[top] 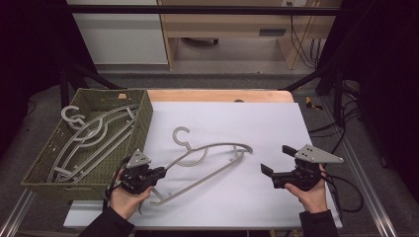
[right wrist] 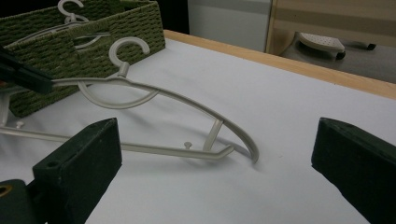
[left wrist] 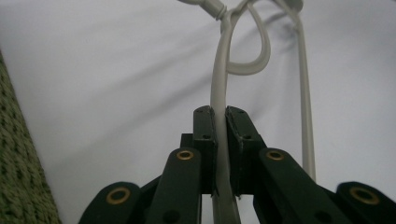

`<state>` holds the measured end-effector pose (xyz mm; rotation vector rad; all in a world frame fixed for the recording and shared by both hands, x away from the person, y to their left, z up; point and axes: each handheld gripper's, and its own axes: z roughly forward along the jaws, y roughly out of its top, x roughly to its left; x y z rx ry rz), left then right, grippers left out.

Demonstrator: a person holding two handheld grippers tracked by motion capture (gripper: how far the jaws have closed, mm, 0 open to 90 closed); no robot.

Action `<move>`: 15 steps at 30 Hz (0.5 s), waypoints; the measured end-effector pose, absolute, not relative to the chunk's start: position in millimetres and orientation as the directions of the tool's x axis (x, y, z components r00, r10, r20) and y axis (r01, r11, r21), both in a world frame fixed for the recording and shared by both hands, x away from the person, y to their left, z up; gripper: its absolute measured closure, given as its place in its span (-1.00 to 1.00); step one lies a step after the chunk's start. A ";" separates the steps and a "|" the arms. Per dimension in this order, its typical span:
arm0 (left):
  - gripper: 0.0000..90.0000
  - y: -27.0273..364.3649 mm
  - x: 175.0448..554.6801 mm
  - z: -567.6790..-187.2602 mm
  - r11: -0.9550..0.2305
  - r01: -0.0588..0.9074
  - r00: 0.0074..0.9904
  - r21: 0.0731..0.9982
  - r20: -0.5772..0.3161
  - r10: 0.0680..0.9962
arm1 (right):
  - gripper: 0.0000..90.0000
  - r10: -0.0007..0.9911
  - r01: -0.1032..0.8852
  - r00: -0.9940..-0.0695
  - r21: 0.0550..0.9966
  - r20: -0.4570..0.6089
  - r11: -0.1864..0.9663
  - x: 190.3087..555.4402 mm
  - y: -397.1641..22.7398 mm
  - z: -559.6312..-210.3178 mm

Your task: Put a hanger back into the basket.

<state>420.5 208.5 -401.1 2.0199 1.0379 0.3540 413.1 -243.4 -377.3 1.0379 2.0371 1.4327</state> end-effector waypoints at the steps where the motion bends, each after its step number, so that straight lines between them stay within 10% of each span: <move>1: 0.84 210.2 419.5 -397.6 -0.319 0.538 0.622 0.780 -0.111 0.775 | -0.96 0.781 0.326 -0.622 0.928 0.065 0.182 413.2 -243.4 -377.3; 15: 0.84 236.5 415.5 -353.4 -0.232 0.448 0.600 0.863 -0.097 0.794 | -0.96 0.782 0.325 -0.620 0.928 0.063 0.183 413.4 -243.4 -377.3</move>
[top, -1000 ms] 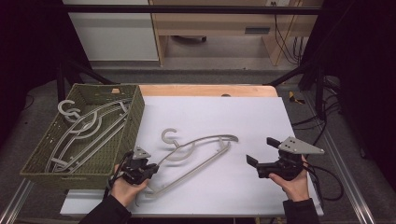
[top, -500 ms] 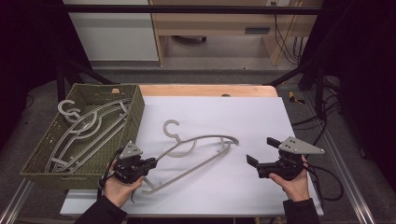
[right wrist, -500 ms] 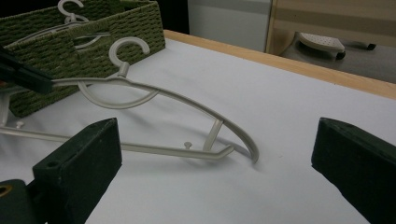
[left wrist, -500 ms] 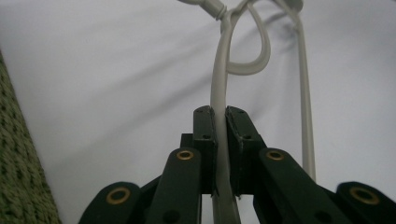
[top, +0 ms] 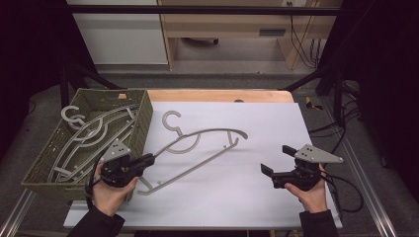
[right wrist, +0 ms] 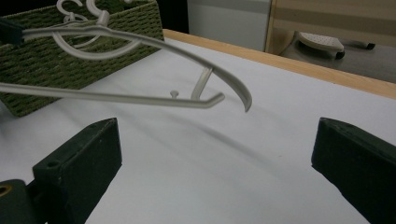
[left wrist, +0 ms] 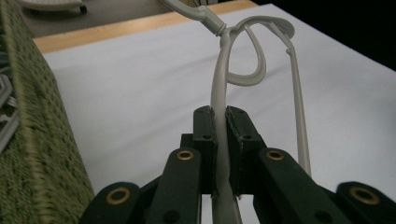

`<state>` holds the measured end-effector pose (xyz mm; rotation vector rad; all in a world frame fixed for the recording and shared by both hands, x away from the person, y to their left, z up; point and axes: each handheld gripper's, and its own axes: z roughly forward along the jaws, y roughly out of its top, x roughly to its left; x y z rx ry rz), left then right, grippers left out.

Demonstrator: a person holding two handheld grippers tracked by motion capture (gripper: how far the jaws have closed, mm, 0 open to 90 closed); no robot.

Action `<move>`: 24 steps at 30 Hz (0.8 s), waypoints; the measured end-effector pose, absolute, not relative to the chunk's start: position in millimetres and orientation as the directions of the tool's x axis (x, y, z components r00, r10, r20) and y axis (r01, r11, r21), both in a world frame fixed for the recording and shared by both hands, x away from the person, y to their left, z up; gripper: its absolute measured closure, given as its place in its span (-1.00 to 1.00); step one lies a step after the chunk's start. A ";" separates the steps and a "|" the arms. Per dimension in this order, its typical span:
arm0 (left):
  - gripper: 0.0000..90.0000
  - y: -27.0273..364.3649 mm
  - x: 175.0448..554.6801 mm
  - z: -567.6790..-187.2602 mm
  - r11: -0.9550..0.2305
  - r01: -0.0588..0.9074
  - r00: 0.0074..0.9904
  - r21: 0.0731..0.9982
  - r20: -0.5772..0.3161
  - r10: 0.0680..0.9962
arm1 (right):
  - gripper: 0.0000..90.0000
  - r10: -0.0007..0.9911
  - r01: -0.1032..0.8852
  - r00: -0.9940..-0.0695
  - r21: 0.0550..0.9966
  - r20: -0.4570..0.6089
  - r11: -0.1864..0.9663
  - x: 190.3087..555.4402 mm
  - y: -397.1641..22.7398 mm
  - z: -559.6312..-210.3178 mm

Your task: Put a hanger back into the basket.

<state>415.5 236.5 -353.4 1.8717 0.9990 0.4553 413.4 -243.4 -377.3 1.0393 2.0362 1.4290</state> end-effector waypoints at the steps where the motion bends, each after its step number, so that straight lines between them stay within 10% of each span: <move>1: 0.84 241.3 416.0 -347.2 -0.226 0.434 0.596 0.872 -0.090 0.798 | -0.96 0.783 0.326 -0.619 0.928 0.064 0.182 413.5 -243.8 -377.1; 24: 0.84 310.5 436.2 -281.8 -0.131 0.342 0.489 0.930 -0.057 0.870 | -0.96 0.783 0.325 -0.619 0.927 0.059 0.187 414.3 -245.7 -377.5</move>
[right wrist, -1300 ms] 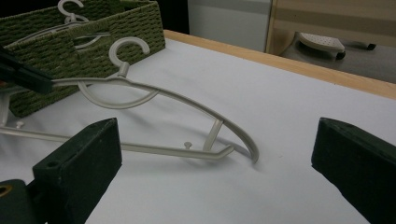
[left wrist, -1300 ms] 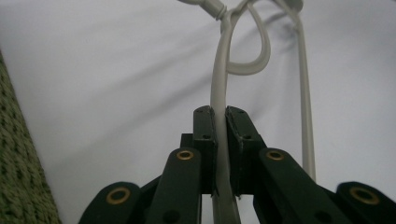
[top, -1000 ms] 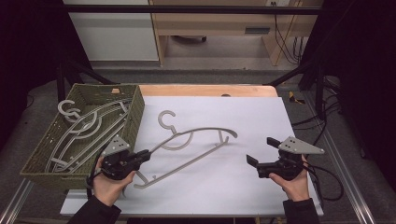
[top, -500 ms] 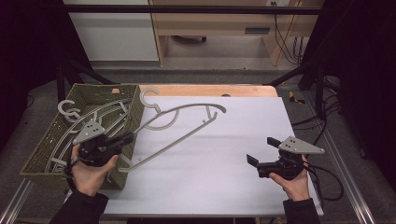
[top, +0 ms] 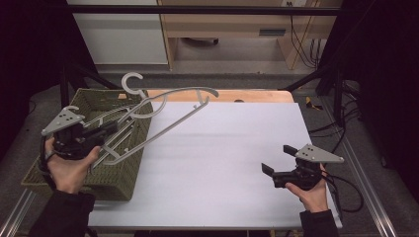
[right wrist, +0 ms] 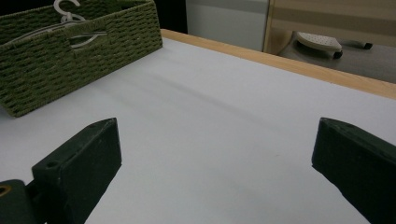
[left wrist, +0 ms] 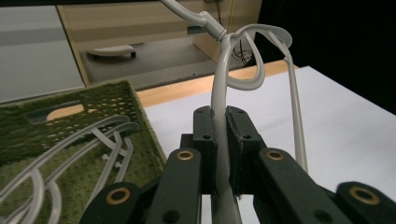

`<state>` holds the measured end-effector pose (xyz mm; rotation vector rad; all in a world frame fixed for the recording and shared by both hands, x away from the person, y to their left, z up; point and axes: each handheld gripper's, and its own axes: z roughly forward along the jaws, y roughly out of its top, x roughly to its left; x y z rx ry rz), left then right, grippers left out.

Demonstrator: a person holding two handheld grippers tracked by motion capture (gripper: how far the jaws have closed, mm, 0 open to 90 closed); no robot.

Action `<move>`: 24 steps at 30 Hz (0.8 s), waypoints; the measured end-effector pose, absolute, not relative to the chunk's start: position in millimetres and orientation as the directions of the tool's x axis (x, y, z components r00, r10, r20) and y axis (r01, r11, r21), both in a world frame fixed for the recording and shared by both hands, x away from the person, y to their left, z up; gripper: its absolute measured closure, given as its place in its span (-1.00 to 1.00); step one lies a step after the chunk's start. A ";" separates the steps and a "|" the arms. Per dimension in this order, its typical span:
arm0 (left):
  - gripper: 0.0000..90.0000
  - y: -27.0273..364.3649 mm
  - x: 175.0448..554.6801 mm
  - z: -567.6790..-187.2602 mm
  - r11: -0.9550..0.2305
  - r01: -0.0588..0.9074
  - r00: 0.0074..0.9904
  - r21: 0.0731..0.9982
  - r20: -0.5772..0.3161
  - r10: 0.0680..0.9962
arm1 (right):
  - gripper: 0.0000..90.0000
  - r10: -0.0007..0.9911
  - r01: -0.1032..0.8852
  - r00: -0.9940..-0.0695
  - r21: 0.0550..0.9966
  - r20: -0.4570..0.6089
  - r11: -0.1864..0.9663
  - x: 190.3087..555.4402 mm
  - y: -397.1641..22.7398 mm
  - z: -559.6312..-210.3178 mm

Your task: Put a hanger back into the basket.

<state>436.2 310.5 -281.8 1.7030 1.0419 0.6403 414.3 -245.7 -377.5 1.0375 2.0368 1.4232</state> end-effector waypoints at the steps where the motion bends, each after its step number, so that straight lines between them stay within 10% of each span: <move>1: 0.84 315.4 436.9 -279.6 -0.126 0.341 0.484 0.931 -0.059 0.873 | -0.96 0.784 0.325 -0.619 0.927 0.059 0.187 414.3 -245.7 -377.5; 24: 0.84 407.9 452.6 -290.5 -0.070 0.375 0.350 0.924 -0.071 0.934 | -0.96 0.789 0.334 -0.612 0.922 0.056 0.194 416.9 -246.5 -380.1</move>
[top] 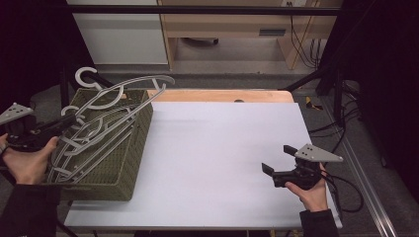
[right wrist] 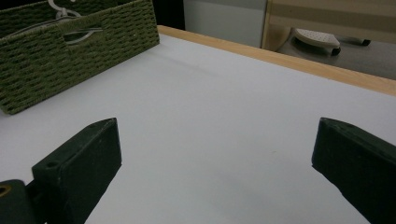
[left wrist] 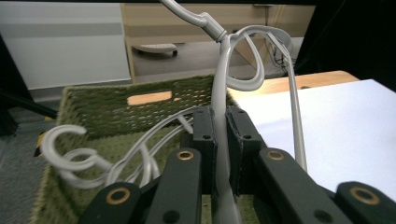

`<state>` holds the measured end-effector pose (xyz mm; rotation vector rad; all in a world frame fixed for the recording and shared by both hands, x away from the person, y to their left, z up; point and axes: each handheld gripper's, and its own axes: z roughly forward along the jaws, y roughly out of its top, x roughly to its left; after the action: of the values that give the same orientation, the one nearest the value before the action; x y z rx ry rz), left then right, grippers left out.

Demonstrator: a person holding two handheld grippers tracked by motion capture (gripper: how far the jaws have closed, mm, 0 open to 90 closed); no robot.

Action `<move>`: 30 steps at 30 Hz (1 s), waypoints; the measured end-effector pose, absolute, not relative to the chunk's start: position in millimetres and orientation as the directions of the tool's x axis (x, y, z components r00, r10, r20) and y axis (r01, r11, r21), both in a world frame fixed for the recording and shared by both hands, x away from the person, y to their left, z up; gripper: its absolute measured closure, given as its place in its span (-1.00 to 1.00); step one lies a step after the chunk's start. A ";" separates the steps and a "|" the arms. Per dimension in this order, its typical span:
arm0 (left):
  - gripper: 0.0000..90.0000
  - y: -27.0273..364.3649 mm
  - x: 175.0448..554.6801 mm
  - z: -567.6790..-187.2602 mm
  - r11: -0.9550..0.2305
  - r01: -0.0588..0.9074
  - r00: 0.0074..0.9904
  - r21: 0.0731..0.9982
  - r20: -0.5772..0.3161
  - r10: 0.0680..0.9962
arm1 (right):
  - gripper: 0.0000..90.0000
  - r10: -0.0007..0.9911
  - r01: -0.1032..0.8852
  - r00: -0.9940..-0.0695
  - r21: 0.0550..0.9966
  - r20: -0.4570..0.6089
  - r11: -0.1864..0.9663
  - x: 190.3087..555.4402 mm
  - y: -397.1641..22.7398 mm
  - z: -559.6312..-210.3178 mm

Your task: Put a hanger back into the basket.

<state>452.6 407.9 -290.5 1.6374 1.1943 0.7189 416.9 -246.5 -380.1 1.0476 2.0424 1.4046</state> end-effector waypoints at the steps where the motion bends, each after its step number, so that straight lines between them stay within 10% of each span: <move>1: 0.84 411.2 452.8 -292.0 -0.072 0.380 0.345 0.922 -0.069 0.936 | -0.96 0.790 0.335 -0.610 0.922 0.057 0.192 416.9 -246.1 -380.2; 30: 0.84 480.3 444.7 -315.0 -0.067 0.429 0.231 0.901 -0.038 0.972 | -0.96 0.795 0.344 -0.604 0.918 0.056 0.197 418.2 -245.3 -381.4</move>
<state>444.7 480.3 -315.0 1.6429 1.3301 0.7935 418.2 -245.3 -381.4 1.0615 2.0438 1.3901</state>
